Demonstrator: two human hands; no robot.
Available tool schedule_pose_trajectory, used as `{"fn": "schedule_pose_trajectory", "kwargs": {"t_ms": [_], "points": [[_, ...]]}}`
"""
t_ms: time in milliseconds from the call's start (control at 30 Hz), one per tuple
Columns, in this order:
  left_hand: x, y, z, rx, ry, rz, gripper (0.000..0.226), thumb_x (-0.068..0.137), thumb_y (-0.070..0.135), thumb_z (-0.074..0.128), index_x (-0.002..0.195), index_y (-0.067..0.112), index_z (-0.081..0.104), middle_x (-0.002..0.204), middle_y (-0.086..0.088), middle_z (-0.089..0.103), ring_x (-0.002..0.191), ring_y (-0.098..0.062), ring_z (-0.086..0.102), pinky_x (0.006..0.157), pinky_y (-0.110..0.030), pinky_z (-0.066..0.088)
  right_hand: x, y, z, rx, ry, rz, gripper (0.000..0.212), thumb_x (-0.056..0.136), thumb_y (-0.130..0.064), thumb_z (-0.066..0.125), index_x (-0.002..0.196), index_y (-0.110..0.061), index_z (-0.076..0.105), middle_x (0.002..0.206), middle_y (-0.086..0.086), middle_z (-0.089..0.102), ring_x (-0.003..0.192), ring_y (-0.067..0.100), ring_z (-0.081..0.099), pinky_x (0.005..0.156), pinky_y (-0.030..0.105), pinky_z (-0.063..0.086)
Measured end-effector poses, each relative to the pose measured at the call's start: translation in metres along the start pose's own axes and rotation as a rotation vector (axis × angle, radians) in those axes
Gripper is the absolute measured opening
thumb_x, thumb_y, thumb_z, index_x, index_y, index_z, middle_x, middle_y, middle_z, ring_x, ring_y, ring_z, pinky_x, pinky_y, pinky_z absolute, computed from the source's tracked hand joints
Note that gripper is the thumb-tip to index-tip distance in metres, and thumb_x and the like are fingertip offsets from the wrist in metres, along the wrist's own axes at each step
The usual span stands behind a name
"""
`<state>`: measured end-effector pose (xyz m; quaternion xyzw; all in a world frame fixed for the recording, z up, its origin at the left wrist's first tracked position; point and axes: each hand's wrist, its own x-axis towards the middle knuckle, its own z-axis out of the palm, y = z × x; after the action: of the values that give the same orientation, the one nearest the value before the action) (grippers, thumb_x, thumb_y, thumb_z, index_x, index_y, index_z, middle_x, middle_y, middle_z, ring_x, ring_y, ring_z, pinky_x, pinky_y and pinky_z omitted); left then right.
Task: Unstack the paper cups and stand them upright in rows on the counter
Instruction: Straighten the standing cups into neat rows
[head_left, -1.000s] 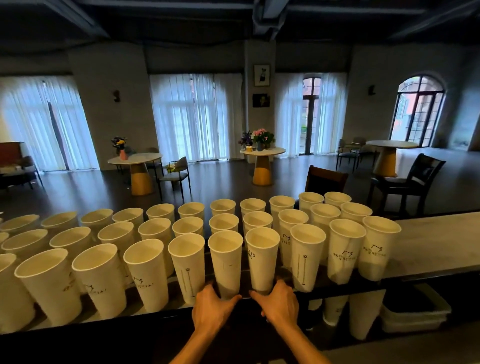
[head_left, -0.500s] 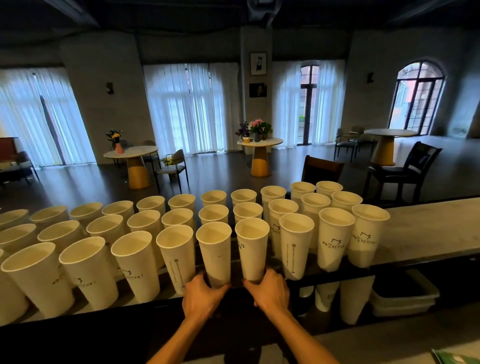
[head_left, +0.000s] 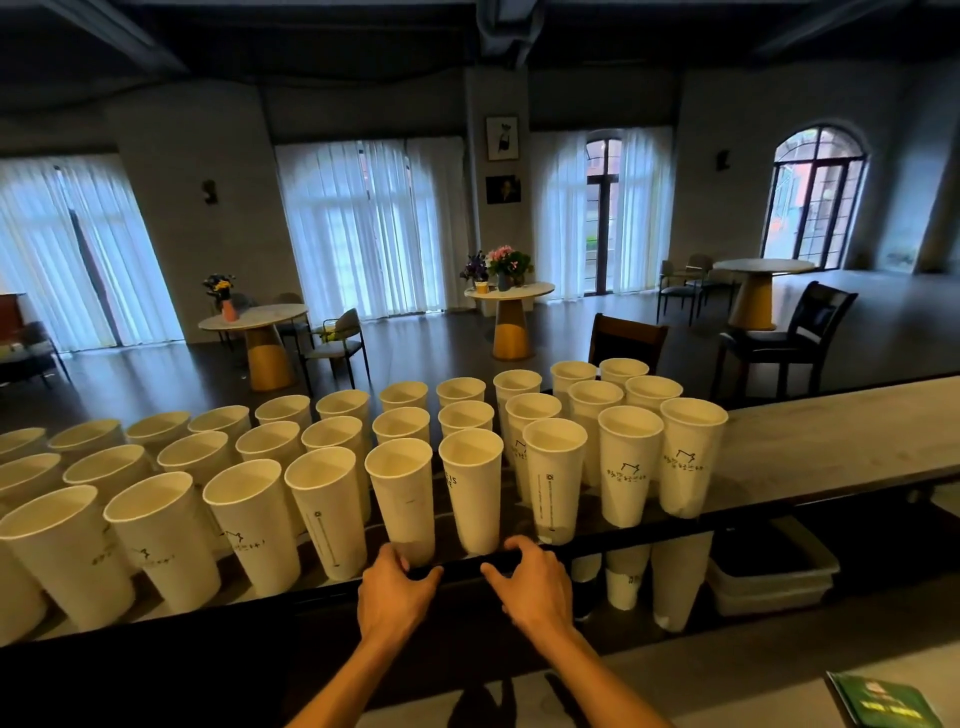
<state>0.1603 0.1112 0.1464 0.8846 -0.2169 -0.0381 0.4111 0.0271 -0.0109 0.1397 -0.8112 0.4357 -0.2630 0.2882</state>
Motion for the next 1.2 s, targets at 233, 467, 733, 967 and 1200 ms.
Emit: {"fn": "schedule_pose_trajectory", "kwargs": {"t_ms": [233, 467, 733, 967, 1200], "points": [[-0.022, 0.012, -0.008, 0.012, -0.037, 0.000, 0.031, 0.078, 0.030, 0.083, 0.081, 0.020, 0.055, 0.074, 0.000, 0.064, 0.065, -0.009, 0.063, 0.058, -0.023, 0.051, -0.014, 0.011, -0.014, 0.032, -0.078, -0.030, 0.036, 0.083, -0.052, 0.069, 0.113, -0.035, 0.059, 0.065, -0.006, 0.068, 0.059, 0.000, 0.066, 0.060, 0.023, 0.060], [-0.030, 0.024, -0.058, 0.002, -0.145, 0.227, 0.017, 0.083, 0.029, 0.077, 0.076, 0.021, 0.063, 0.071, 0.002, 0.069, 0.065, -0.006, 0.068, 0.067, -0.030, 0.061, -0.026, -0.029, -0.026, 0.071, -0.070, -0.229, 0.020, 0.085, -0.053, 0.066, 0.092, -0.034, 0.067, 0.059, -0.010, 0.066, 0.056, -0.004, 0.063, 0.060, 0.019, 0.057], [-0.012, 0.074, -0.175, 0.009, -0.146, 0.562, 0.015, 0.086, 0.035, 0.075, 0.079, 0.026, 0.067, 0.075, 0.010, 0.069, 0.075, -0.003, 0.067, 0.066, -0.020, 0.056, -0.008, -0.092, -0.075, 0.265, 0.020, -0.360, 0.011, 0.082, -0.041, 0.074, 0.078, -0.032, 0.070, 0.061, -0.013, 0.066, 0.062, -0.002, 0.065, 0.061, 0.023, 0.058], [0.083, 0.060, -0.266, 0.190, 0.002, 0.566, 0.005, 0.089, 0.033, 0.072, 0.089, 0.028, 0.072, 0.081, 0.016, 0.068, 0.075, -0.003, 0.064, 0.062, -0.016, 0.052, 0.020, -0.134, -0.108, 0.268, 0.068, -0.394, 0.008, 0.083, -0.036, 0.075, 0.078, -0.035, 0.069, 0.055, -0.011, 0.066, 0.051, 0.003, 0.065, 0.057, 0.029, 0.057], [0.166, 0.026, -0.276, 0.538, -0.076, 0.620, 0.022, 0.093, 0.030, 0.068, 0.114, 0.029, 0.074, 0.113, 0.012, 0.069, 0.088, -0.004, 0.063, 0.072, -0.012, 0.052, 0.041, -0.152, -0.117, 0.297, 0.111, -0.297, 0.007, 0.082, -0.031, 0.077, 0.079, -0.033, 0.071, 0.062, -0.009, 0.069, 0.056, 0.008, 0.067, 0.058, 0.024, 0.053]]}}
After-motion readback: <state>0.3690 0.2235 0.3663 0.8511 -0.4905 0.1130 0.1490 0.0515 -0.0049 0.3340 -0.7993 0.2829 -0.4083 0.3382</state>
